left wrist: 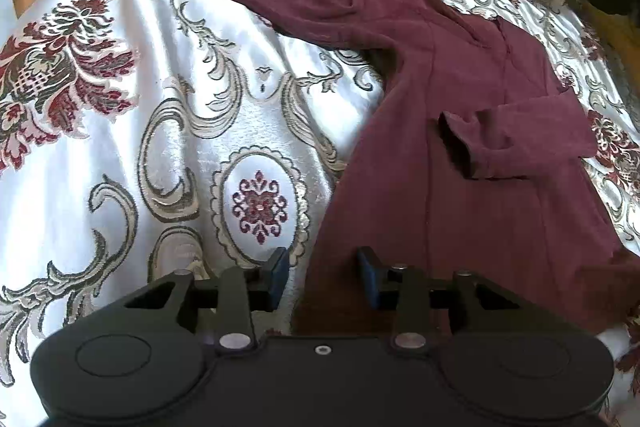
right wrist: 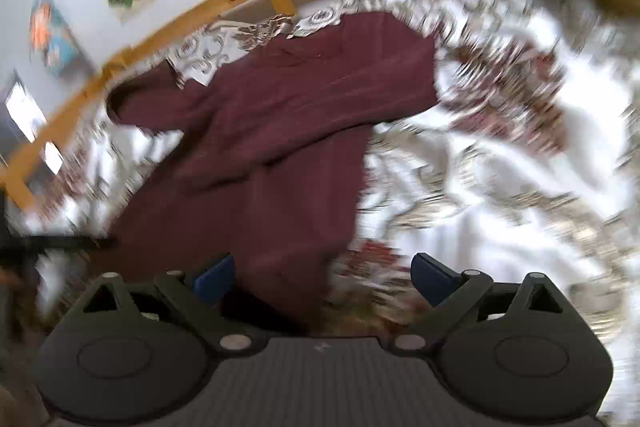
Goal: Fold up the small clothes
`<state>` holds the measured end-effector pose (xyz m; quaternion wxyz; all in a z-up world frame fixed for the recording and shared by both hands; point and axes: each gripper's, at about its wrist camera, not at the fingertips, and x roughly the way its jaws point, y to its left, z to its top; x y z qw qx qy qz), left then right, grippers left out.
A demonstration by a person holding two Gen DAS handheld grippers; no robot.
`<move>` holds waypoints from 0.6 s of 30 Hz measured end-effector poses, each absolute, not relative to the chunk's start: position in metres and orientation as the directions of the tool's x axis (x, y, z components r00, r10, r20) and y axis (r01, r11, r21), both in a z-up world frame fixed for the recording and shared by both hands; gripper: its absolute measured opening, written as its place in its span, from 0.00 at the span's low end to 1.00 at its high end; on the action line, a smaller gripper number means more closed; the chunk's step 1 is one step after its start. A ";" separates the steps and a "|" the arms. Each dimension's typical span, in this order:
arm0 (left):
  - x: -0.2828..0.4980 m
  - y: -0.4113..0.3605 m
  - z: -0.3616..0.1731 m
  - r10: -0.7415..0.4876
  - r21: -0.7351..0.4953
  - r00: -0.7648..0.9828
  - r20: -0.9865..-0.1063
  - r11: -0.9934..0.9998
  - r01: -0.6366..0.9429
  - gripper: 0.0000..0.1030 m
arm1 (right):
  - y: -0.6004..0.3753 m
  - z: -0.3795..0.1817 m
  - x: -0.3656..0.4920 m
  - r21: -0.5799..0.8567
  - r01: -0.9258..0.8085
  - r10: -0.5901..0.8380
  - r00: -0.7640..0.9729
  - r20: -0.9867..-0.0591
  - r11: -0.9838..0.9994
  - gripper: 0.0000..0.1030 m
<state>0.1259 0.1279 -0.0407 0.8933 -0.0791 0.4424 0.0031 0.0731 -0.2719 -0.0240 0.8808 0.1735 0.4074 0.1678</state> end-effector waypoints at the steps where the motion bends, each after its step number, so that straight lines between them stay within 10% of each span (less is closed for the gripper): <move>1: 0.126 0.127 -0.040 -0.076 -0.146 0.609 -0.790 0.987 -0.066 0.26 | -0.271 -0.027 0.078 0.454 -0.138 0.439 0.603 -0.666 0.880 0.84; 7: 0.125 0.119 -0.031 -0.123 -0.193 0.607 -0.785 0.980 -0.052 0.03 | -0.283 -0.044 0.086 0.494 -0.092 0.458 0.550 -0.699 0.864 0.09; 18: 0.082 0.098 0.013 -0.297 -0.429 0.586 -0.754 0.898 -0.097 0.02 | -0.344 0.036 0.053 0.545 -0.154 0.490 0.677 -0.549 0.824 0.06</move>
